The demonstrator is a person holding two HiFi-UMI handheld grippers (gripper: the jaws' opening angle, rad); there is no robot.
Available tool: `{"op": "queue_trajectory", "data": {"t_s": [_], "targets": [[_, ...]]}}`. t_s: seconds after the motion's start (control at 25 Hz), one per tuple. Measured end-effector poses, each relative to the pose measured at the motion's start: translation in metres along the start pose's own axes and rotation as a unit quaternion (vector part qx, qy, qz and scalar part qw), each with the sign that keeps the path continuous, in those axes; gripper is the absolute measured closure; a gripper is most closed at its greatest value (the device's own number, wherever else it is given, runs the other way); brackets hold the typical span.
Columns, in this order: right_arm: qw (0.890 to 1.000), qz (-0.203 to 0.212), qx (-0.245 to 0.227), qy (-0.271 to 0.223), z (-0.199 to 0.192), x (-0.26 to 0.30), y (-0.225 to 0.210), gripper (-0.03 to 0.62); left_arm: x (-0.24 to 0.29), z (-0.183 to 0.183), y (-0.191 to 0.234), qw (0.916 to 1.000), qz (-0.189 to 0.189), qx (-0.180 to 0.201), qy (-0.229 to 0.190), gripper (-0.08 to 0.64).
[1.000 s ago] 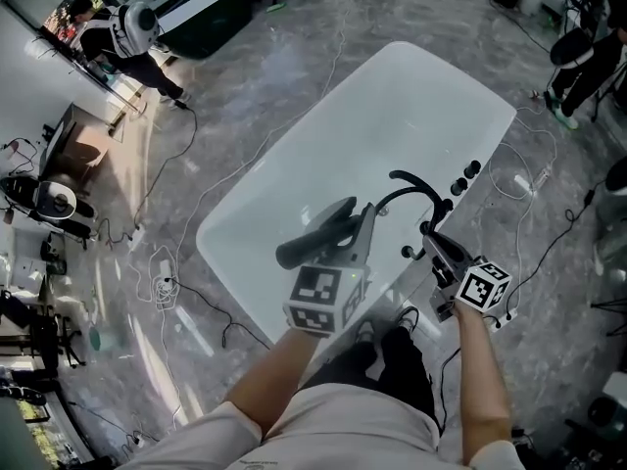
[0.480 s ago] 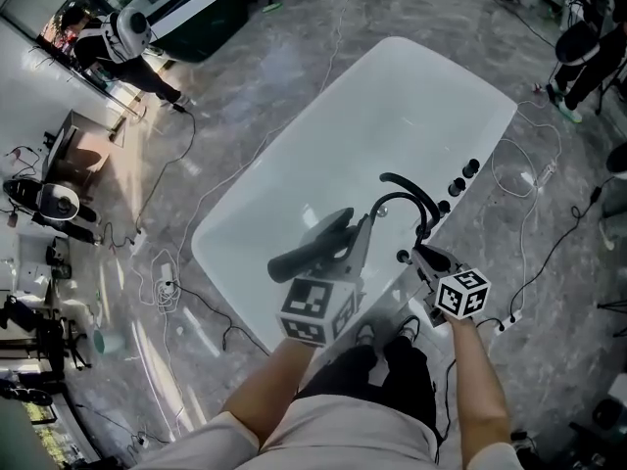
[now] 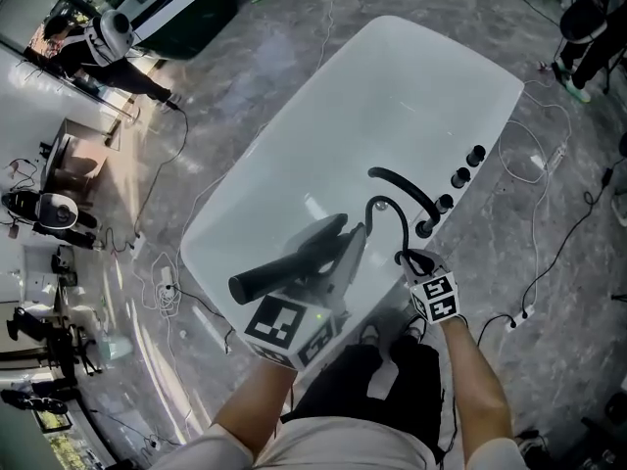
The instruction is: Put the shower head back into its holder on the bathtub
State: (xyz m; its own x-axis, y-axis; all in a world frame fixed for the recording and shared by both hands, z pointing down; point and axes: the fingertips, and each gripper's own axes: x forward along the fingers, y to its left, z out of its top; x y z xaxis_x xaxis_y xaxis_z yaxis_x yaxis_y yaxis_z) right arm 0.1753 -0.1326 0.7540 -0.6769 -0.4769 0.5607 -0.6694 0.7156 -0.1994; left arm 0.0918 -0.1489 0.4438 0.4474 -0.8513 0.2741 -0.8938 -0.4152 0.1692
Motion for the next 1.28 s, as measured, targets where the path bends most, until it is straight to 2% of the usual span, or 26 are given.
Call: {"op": "queue_trajectory", "data": {"t_s": [0.16, 0.32, 0.76, 0.88, 1.04, 1.28], "targets": [[1.0, -0.012, -0.017, 0.023, -0.031, 0.029, -0.012, 0.529, 0.009, 0.0, -0.007, 0.9998, -0.014, 0.009, -0.007, 0.462], [0.998, -0.021, -0.037, 0.041, -0.053, 0.053, -0.018, 0.529, 0.011, -0.012, -0.006, 0.9999, -0.017, -0.001, -0.004, 0.462], [0.987, -0.044, -0.1, 0.115, -0.112, 0.091, -0.022, 0.529, 0.019, -0.046, -0.012, 0.9988, -0.042, 0.0, 0.023, 0.462], [0.987, -0.046, -0.087, 0.126, -0.122, 0.086, -0.022, 0.524, 0.02, -0.053, -0.017, 0.9981, -0.052, -0.003, 0.033, 0.462], [0.989, -0.05, -0.058, 0.127, -0.124, 0.065, -0.022, 0.481, 0.026, -0.06, -0.024, 0.9964, -0.064, -0.001, 0.057, 0.462], [0.995, -0.071, 0.025, 0.058, -0.104, 0.0, -0.018, 0.48, 0.053, -0.115, -0.035, 0.9906, -0.091, 0.024, 0.099, 0.462]]}}
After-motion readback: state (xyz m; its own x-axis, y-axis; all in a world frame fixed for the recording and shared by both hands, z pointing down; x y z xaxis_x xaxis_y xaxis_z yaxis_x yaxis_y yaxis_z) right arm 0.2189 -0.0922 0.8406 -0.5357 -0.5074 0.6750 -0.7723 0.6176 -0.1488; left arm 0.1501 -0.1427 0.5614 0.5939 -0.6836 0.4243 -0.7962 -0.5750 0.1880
